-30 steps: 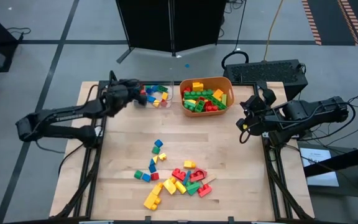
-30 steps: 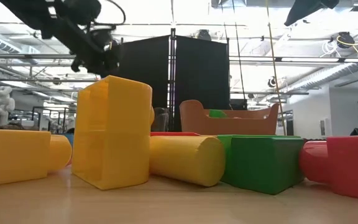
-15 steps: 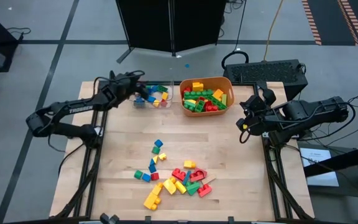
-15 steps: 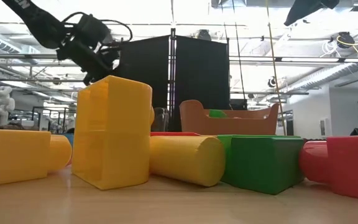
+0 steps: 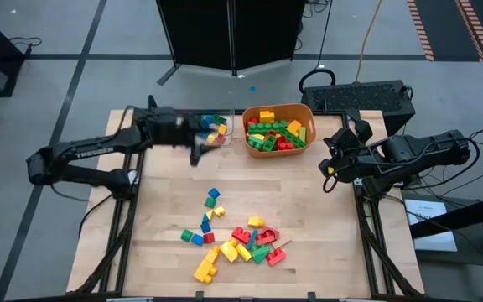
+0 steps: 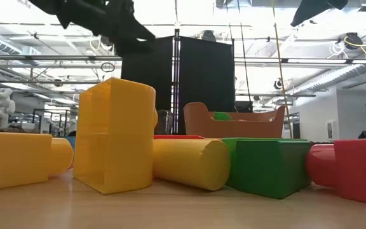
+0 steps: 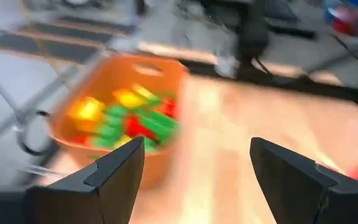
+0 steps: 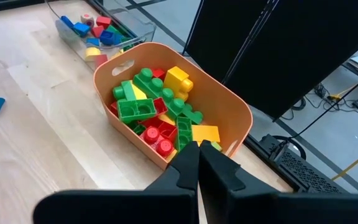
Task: Sort blocks by size
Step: Put the small blue game piece into the transparent bin
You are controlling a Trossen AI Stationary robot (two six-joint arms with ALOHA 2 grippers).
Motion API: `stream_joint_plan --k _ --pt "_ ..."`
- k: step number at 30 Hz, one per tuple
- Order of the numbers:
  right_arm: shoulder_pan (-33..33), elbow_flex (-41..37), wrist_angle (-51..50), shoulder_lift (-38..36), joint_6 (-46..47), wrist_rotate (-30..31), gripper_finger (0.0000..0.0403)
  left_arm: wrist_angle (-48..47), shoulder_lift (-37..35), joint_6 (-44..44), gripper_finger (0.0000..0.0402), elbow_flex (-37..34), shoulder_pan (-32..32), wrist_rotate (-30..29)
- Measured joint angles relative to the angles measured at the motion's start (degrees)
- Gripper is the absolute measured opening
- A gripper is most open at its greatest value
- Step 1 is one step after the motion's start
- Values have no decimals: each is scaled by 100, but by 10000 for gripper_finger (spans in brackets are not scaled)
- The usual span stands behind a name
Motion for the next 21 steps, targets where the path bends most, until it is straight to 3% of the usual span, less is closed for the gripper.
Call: stream_joint_plan --k 6,12,21 --pt "0 0 -7 -1 99 -2 4 -1262 386 -141 294 -109 -995 -1271" --pt "0 0 -27 -1 -55 -2 4 -1255 912 190 295 -408 -1599 -1201" --pt "0 0 -28 -1 -56 -2 4 -1242 1869 1805 295 -507 -1825 -1156"
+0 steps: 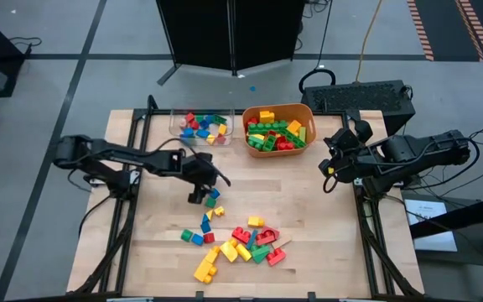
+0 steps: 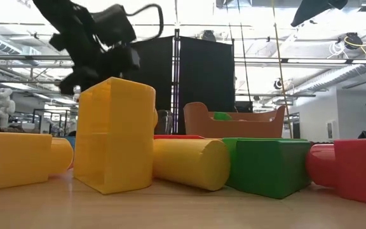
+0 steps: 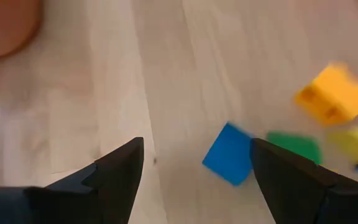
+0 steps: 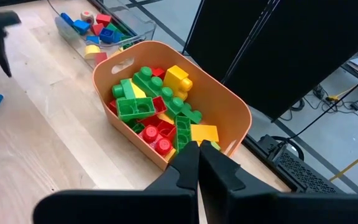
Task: Sort blocks by size
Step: Put the small blue game piece into the transparent bin
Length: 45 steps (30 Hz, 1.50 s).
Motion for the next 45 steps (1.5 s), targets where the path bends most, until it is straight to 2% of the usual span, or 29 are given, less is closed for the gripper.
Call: stream_joint_plan --k 3,7,14,29,35,42,45 --pt "0 0 0 -1 27 0 4 5 354 491 295 0 8 62" --pt "0 0 2 -1 38 -5 4 -2 750 904 295 -1 -2 512" --pt "0 0 11 -1 109 -20 4 196 1088 1326 295 10 31 670" --pt "-2 0 0 -1 213 -19 4 1328 1067 253 295 -9 109 525" --pt "-2 0 -2 -1 203 -17 4 1380 1261 282 295 -7 115 669" --pt "-2 0 -2 -1 195 -20 4 1921 1747 236 294 13 112 1035" --pt "-2 0 -2 0 194 -20 4 1972 1803 230 281 13 108 1064"
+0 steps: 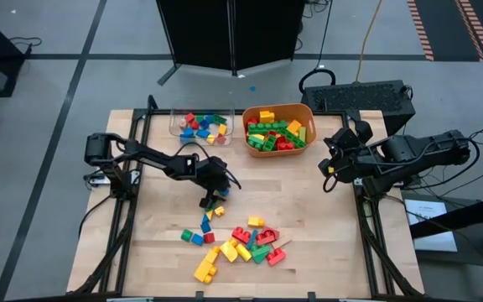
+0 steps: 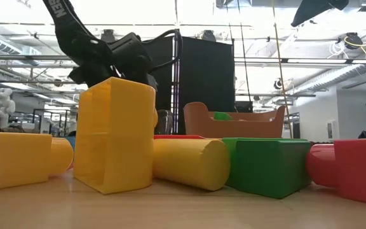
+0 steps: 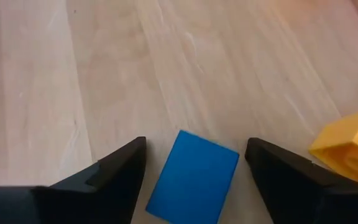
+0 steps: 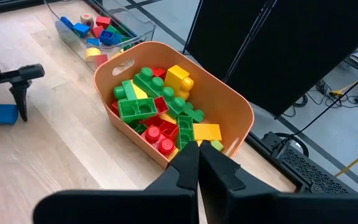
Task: Sort blocks by size
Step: Put the small blue game piece into the transparent bin
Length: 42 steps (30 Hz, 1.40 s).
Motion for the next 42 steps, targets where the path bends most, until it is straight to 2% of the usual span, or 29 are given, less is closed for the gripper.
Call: stream_joint_plan --k 3,8,9,17,21,24,32,36,38,42 --pt "0 0 0 1 -1 0 4 -97 2 5 238 2 -3 8" --pt "0 0 0 -1 -1 0 4 -185 4 6 126 3 -6 30" --pt "0 0 0 1 -2 0 4 -185 4 -17 120 0 -2 31" --pt "0 0 -4 1 -3 0 4 -300 -103 -940 120 114 -2 -223" --pt "0 0 -4 1 -6 0 4 -838 -378 -927 120 250 44 -1000" --pt "0 0 -7 0 -6 1 4 -888 -690 -890 120 280 209 -1420" --pt "1 0 -3 0 -6 1 4 -526 -2002 -1770 120 282 1292 -1854" --pt "2 0 -2 1 -6 12 4 -235 -2496 -1944 120 298 1863 -2994" --pt "2 0 -3 1 -7 35 4 -246 -2563 -1946 120 302 2188 -3331" --pt "2 0 -2 1 -21 44 4 -273 -2459 -1943 120 299 2676 -3149"
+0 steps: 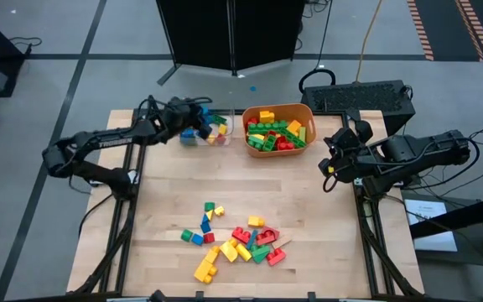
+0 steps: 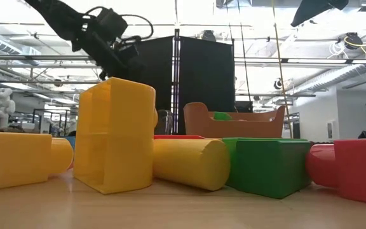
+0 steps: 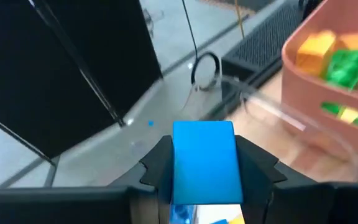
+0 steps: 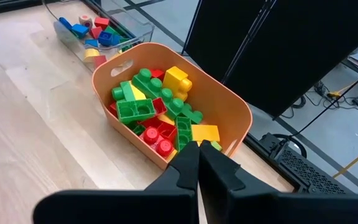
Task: Sort blocks by size
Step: Put the small blue game piece into the transparent bin, then put the small yellow game piece into the transparent bin
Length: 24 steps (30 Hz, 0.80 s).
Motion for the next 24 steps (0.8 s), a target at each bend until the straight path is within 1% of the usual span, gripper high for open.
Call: stream_joint_plan --k 3,5,6,8,10,12,14,16,18,21,23,24 --pt "0 0 0 0 2 2 4 -104 199 68 120 -2 200 142" --pt "0 0 5 -1 2 2 4 -95 285 334 120 -2 285 143" --pt "0 0 9 0 4 0 4 -86 308 515 128 -2 314 143" --pt "0 0 11 0 7 0 4 -84 328 712 171 -2 335 143" --pt "0 0 15 0 15 0 4 -73 328 759 226 -2 337 147" --pt "0 0 15 -1 16 0 4 -86 305 761 274 -2 323 144" --pt "0 0 15 0 17 0 4 -99 247 758 305 8 295 141" --pt "0 0 16 0 17 0 4 -240 201 761 321 132 243 221" --pt "0 0 15 -2 17 -5 4 -574 119 761 326 369 147 592" --pt "0 0 15 -1 17 -14 4 -1092 -32 753 328 818 -73 1716" --pt "0 0 15 0 17 -18 4 -1424 -88 455 329 1068 -322 2401" --pt "0 0 15 0 17 -20 4 -1628 -107 242 329 1167 -474 2644"
